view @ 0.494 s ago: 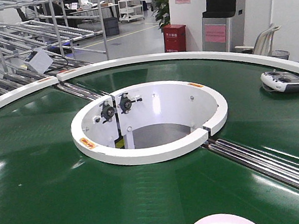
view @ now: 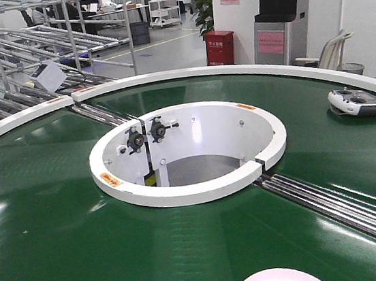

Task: Grab plate from conveyor and place on tray
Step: 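Lower both grippers toward the blue and pink plates on the conveyor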

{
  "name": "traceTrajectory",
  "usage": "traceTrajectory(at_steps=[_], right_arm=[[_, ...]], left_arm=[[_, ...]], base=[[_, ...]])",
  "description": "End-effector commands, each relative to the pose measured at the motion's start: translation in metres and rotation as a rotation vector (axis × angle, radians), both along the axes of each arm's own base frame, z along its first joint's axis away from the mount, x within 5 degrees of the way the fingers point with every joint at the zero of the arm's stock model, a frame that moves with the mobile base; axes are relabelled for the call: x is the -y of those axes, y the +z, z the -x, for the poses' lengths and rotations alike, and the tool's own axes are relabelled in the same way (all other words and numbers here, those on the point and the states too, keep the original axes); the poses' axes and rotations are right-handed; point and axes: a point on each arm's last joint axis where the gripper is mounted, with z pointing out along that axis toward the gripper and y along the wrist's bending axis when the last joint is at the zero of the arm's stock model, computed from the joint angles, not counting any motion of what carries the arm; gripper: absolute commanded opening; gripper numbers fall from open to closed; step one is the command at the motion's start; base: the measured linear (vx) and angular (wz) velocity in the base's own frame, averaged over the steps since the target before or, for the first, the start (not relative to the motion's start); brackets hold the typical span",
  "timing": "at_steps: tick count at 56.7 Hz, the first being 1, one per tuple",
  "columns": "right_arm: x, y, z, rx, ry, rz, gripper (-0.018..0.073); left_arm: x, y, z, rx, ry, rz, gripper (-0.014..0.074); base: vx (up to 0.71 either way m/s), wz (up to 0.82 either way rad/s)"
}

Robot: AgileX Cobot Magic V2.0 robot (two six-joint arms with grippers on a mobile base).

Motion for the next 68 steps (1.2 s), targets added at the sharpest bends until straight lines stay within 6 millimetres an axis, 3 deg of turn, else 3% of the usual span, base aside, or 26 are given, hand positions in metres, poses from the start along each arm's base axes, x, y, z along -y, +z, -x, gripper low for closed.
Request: traceTrajectory(at_steps=[1,9,18,24,27,32,39,44,49,54,60,68], right_arm=[[0.000,0.003,0.001,0.086,-0.003,0.014,-0.0009],[0.000,0.009,0.002,0.138,-0.002,0.008,-0.0009],[0.000,0.035,0.009,0.342,0.003,-0.037,-0.0009],[0.003,0.083,0.023,0.448,-0.003,-0.055,-0.0009],[0.004,0.114,0.031,0.483,-0.018,-0.011,-0.0009],[0.004,0.169,0.037,0.481,-0.039,0.063,-0.0009],[0.002,0.232,0.019,0.409,-0.044,0.111,-0.0009],[0.000,0.257,-0.006,0.344,-0.042,0.134,-0.0009],[-0.004,0.266,-0.038,0.277,-0.030,0.115,-0.0009],[-0.007,0.261,-0.063,0.189,-0.007,0.044,-0.0009],[-0.010,0.252,-0.082,0.119,0.000,0.021,-0.0007],[-0.010,0.247,-0.088,0.081,0.002,0.026,0.0037]], left_arm=[[0.000,0.002,0.000,0.075,0.002,0.012,0.0004],[0.000,0.008,0.000,0.135,0.004,0.020,0.0004],[-0.002,0.036,0.005,0.434,0.009,0.133,0.0004],[-0.005,0.082,0.018,0.607,-0.009,0.228,0.0004],[-0.005,0.106,0.021,0.599,-0.010,0.218,0.0004],[-0.005,0.164,0.024,0.589,-0.006,0.173,0.0004],[0.000,0.231,-0.004,0.557,0.016,0.042,0.0004],[0.005,0.254,-0.037,0.479,0.017,-0.012,0.0004],[0.010,0.261,-0.071,0.400,0.012,-0.023,0.0004],[0.014,0.256,-0.095,0.321,0.005,-0.032,0.0004],[0.015,0.252,-0.103,0.303,0.005,-0.034,0.0005],[0.015,0.251,-0.105,0.298,0.005,-0.036,0.0046]], base=[[0.00,0.00],[0.00,0.00],[0.00,0.00],[0.00,0.00],[0.00,0.00],[0.00,0.00],[0.00,0.00],[0.00,0.00],[0.00,0.00],[0.00,0.00],[0.00,0.00],[0.00,0.00]])
